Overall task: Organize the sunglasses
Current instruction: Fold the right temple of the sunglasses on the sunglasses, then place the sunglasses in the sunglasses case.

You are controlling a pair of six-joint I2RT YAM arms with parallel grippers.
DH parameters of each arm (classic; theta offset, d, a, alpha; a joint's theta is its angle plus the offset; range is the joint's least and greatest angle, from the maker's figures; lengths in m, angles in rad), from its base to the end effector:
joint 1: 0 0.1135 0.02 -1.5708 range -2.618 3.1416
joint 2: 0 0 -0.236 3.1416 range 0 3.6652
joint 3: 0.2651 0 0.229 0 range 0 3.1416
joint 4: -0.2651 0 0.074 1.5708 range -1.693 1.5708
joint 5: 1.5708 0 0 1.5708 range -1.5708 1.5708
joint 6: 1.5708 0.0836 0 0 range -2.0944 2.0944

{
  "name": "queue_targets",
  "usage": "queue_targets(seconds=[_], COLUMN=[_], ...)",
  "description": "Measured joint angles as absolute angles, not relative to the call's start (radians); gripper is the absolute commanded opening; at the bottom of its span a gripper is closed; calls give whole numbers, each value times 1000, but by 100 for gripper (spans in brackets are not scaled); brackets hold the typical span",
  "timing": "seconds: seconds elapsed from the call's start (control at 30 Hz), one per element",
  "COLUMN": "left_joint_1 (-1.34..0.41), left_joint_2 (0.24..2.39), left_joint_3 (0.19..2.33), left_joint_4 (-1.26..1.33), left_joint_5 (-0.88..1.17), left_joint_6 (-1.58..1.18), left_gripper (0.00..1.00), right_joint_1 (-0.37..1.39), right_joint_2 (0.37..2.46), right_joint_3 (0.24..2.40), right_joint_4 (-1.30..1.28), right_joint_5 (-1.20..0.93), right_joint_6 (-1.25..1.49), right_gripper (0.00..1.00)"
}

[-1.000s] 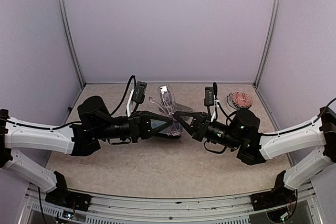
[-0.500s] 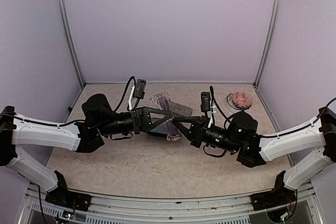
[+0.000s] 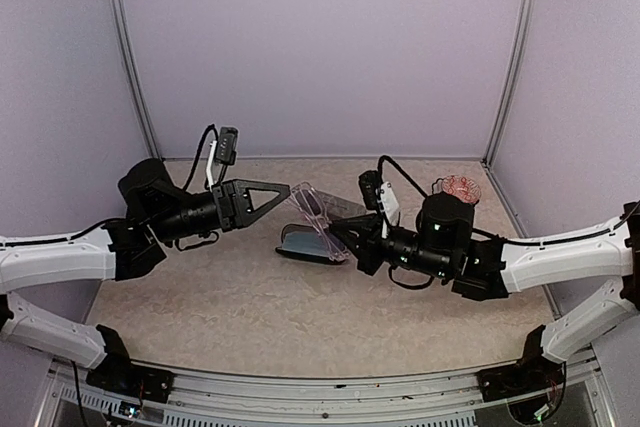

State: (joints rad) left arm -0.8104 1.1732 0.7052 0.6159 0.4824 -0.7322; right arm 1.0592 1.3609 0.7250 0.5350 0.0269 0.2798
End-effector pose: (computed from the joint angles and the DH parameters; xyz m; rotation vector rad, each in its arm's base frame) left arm 0.1782 -0.2436 0.3068 0.5156 1.5712 -1.5663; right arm 0.1689 0.2963 0.2455 -0.6523 1.6449 0.9739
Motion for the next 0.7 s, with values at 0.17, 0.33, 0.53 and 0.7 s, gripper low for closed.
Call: queue_targets(seconds=[0.17, 0.33, 0.53, 0.7], left_joint_1=[-740, -659, -532, -459], left_joint_2=[1021, 936, 866, 844], left_joint_3=[726, 789, 891, 962], left_joint_4=[406, 163, -112, -261], left_joint_5=[435, 376, 312, 245], left_joint_6=[-674, -615, -527, -453], left_gripper=[59, 72, 95, 99], right_joint_1=[968, 906, 874, 837], right_joint_2=[1392, 1469, 1600, 1756], right_joint_3=[848, 989, 1190, 1388], right_joint_4=[352, 176, -30, -227], right_joint_5=[12, -14, -33, -80], right_joint_6=[166, 46, -88, -200], right_gripper=[0, 0, 0, 0])
